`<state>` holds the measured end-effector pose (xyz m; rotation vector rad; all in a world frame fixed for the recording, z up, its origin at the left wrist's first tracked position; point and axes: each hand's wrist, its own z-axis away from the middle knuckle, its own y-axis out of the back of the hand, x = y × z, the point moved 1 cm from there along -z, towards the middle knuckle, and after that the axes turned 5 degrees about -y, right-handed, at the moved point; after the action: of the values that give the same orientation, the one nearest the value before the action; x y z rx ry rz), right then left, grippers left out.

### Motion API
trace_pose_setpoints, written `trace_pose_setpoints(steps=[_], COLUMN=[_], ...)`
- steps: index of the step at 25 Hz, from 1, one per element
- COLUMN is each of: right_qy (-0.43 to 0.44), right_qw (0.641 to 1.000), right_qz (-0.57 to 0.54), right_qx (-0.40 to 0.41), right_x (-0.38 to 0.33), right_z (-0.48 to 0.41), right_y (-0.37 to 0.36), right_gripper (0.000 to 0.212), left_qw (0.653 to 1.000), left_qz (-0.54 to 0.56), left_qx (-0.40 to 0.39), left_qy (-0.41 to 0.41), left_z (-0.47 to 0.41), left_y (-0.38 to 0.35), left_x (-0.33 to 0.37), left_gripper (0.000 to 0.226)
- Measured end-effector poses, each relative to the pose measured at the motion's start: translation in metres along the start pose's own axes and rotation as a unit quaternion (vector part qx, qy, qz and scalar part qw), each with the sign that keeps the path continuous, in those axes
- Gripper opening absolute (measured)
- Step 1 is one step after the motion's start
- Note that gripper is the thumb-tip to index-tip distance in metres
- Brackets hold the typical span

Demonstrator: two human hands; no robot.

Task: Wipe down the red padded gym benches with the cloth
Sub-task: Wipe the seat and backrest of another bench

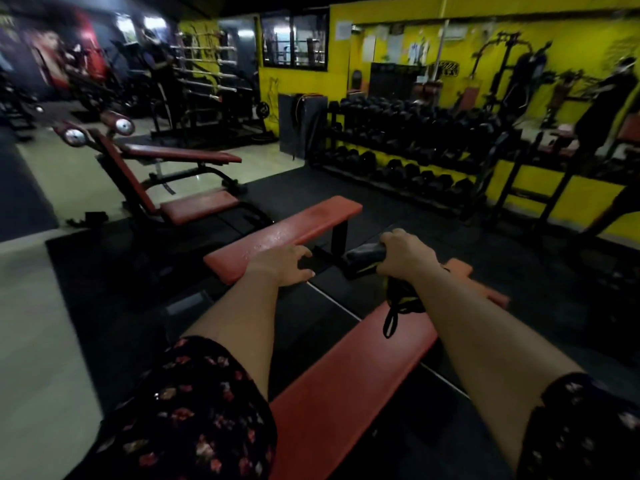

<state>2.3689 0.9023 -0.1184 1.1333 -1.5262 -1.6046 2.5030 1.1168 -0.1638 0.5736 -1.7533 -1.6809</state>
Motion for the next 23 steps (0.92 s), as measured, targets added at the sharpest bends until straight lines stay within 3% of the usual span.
trace_pose_setpoints(steps=[4,12,23], right_qy=[0.033,0.06,0.142], right_qw=[0.998,0.998,0.99], right_qz=[0.034,0.004,-0.025], right_qx=[0.031,0.021,0.013], right_x=[-0.023,-0.086,-0.149], right_z=[0.015,0.036,0.047], right_y=[-0.003,-0.012,0.006], right_gripper=[0.045,0.044,0.045], left_qw=[0.999,0.995,0.985], left_qz=[0.002,-0.004,0.008], left_qx=[0.035,0.033,0.059], left_qy=[0.018,0.096,0.161], left_z=[0.025,0.101,0.154], left_y=[0.006,0.019,0.054], left_x=[0.0,-0.041,-0.056], left_gripper=[0.054,0.065,0.058])
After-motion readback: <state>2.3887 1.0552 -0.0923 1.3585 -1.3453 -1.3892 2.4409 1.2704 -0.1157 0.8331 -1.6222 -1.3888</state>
